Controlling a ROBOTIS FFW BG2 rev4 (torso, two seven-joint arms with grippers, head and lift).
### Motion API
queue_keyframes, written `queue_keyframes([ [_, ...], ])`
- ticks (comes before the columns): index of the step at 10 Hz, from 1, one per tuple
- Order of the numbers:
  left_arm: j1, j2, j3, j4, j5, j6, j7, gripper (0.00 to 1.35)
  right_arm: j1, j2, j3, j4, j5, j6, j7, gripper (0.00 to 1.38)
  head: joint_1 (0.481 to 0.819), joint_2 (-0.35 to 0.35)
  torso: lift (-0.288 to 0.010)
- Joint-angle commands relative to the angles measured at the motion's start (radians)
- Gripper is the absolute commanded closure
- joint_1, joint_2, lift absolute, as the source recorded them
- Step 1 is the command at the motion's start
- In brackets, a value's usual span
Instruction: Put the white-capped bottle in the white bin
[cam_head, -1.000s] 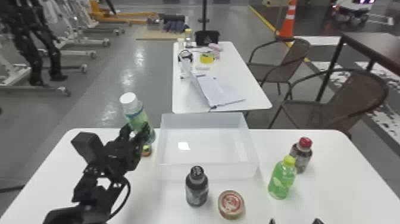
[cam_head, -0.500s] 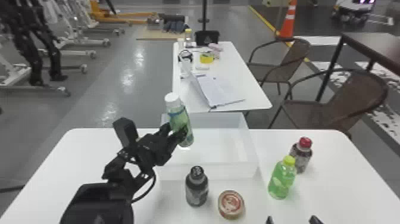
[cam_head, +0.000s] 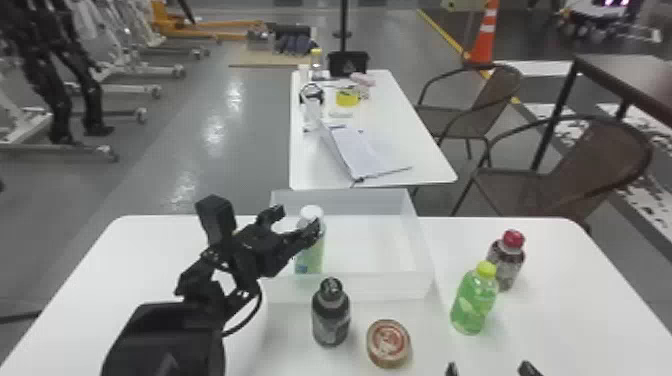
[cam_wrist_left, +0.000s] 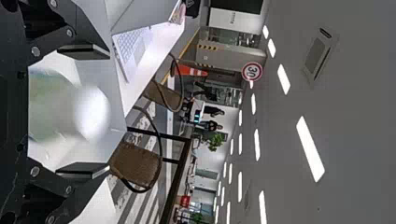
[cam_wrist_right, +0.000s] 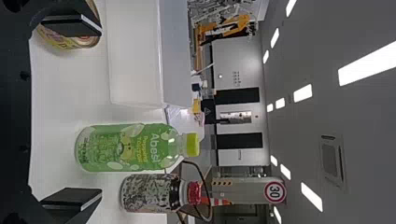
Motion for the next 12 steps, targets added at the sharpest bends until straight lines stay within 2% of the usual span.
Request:
queue_keyframes([
  [1,-0.001,0.0,0.0,0.0,0.013,-0.01,0.0,0.18,0.0,0.0,0.001,0.0,0.0,0.0,0.0,0.09,0.549,0.0,-0.1],
  [2,-0.003,0.0,0.0,0.0,0.019,-0.013,0.0,0.28,0.0,0.0,-0.001,0.0,0.0,0.0,0.0,0.09,0.549,0.0,-0.1],
  [3,-0.001,0.0,-0.002,0.0,0.024,-0.016,0.0,0.33,0.0,0.0,-0.001,0.0,-0.002,0.0,0.0,0.09,0.549,0.0,-0.1],
  [5,0.008,0.004,0.006,-0.005,0.024,-0.024,0.0,0.33,0.002,-0.004,-0.001,0.0,-0.002,0.0,0.0,0.09,0.549,0.0,-0.1],
  [7,0.051,0.008,0.048,-0.035,0.007,-0.053,0.003,0.33,0.002,-0.005,0.001,0.0,-0.002,0.0,0.0,0.09,0.549,0.0,-0.1],
  [10,0.243,-0.013,0.198,-0.166,-0.059,-0.079,0.043,0.33,0.003,-0.008,0.001,-0.003,-0.003,0.0,0.0,0.09,0.549,0.0,-0.1],
  [11,0.303,-0.013,0.239,-0.207,-0.078,-0.103,0.066,0.33,0.006,-0.008,0.001,-0.003,-0.005,0.0,0.0,0.09,0.549,0.0,-0.1],
  [12,0.372,-0.013,0.27,-0.252,-0.075,-0.132,0.119,0.33,0.008,-0.01,0.001,-0.005,-0.006,0.0,0.0,0.09,0.549,0.0,-0.1],
])
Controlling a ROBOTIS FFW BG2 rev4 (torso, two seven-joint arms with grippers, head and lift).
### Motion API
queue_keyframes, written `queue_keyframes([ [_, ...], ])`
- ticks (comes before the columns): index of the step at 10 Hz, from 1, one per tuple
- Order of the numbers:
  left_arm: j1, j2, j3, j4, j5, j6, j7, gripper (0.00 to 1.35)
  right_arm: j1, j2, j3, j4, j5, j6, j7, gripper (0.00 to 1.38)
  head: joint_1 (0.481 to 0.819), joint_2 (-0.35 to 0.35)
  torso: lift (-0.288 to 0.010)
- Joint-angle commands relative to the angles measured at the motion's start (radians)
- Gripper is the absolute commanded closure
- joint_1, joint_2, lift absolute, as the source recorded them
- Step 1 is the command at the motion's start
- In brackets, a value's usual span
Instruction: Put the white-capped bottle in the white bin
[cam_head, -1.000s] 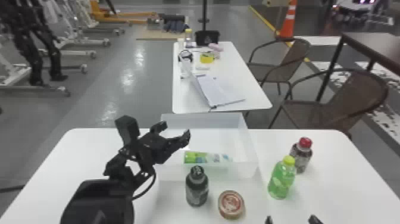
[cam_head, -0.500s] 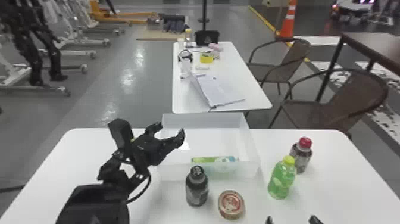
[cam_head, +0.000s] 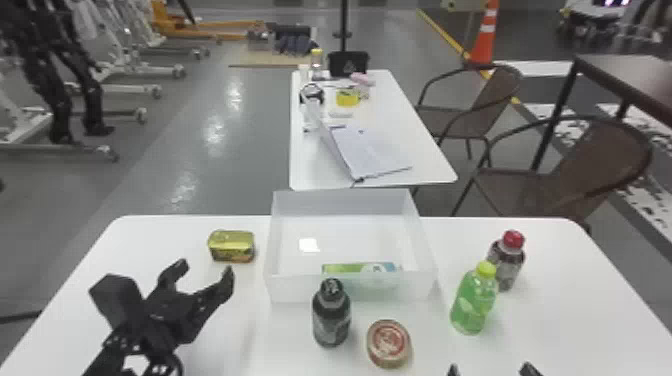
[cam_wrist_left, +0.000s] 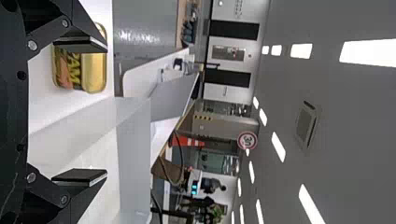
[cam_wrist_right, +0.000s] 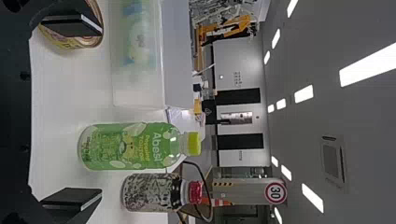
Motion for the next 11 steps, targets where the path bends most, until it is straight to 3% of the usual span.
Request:
queue_keyframes([
  [1,0.084,-0.003,0.046,-0.056,-0.013,-0.023,0.033,0.33,0.003,-0.002,0.0,-0.001,-0.001,0.0,0.0,0.09,0.549,0.0,-0.1],
  [5,0.232,-0.003,0.1,-0.11,-0.021,-0.069,0.093,0.33,0.011,-0.005,0.0,-0.004,-0.005,0.0,0.0,0.09,0.549,0.0,-0.1],
  [11,0.321,-0.003,0.115,-0.114,-0.028,-0.135,0.149,0.33,0.018,-0.007,-0.002,-0.009,-0.01,0.0,0.0,0.09,0.549,0.0,-0.1],
])
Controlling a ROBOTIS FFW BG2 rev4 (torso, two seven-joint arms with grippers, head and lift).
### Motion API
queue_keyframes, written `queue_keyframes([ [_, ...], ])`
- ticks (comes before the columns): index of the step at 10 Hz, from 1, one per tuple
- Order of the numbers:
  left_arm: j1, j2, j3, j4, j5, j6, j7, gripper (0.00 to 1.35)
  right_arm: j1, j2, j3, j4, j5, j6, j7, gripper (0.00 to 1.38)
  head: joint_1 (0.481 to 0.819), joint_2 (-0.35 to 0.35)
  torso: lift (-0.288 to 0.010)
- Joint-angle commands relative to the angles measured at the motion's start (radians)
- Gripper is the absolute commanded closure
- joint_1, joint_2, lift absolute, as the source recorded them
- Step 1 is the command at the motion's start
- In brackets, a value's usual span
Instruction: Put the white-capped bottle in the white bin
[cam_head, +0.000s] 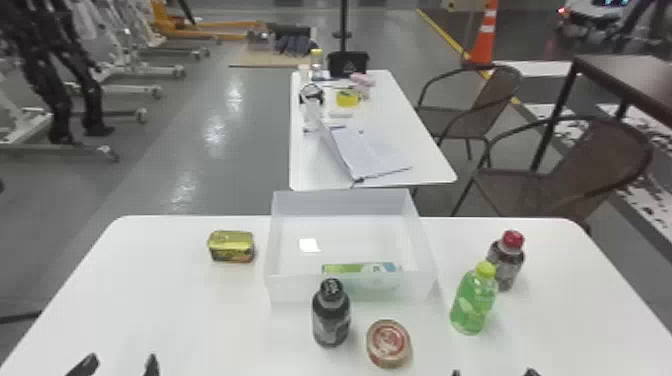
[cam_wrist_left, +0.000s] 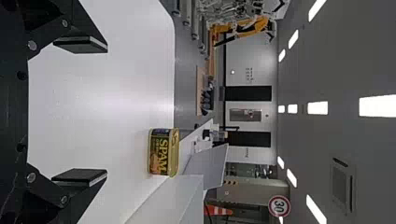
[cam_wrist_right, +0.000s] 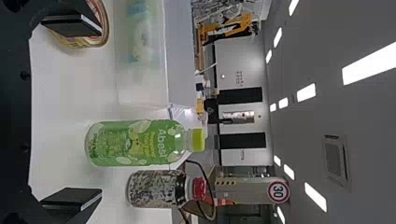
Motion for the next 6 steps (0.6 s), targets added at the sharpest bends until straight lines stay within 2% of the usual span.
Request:
queue_keyframes([
  [1,0.0,-0.003,-0.005,0.0,0.0,0.001,0.0,0.33,0.0,-0.001,0.0,0.0,-0.002,0.0,0.001,0.09,0.549,0.0,-0.1],
  [6,-0.003,-0.003,-0.017,0.0,0.008,0.009,0.0,0.33,0.0,0.001,0.0,0.0,-0.002,0.0,-0.001,0.09,0.549,0.0,-0.1],
])
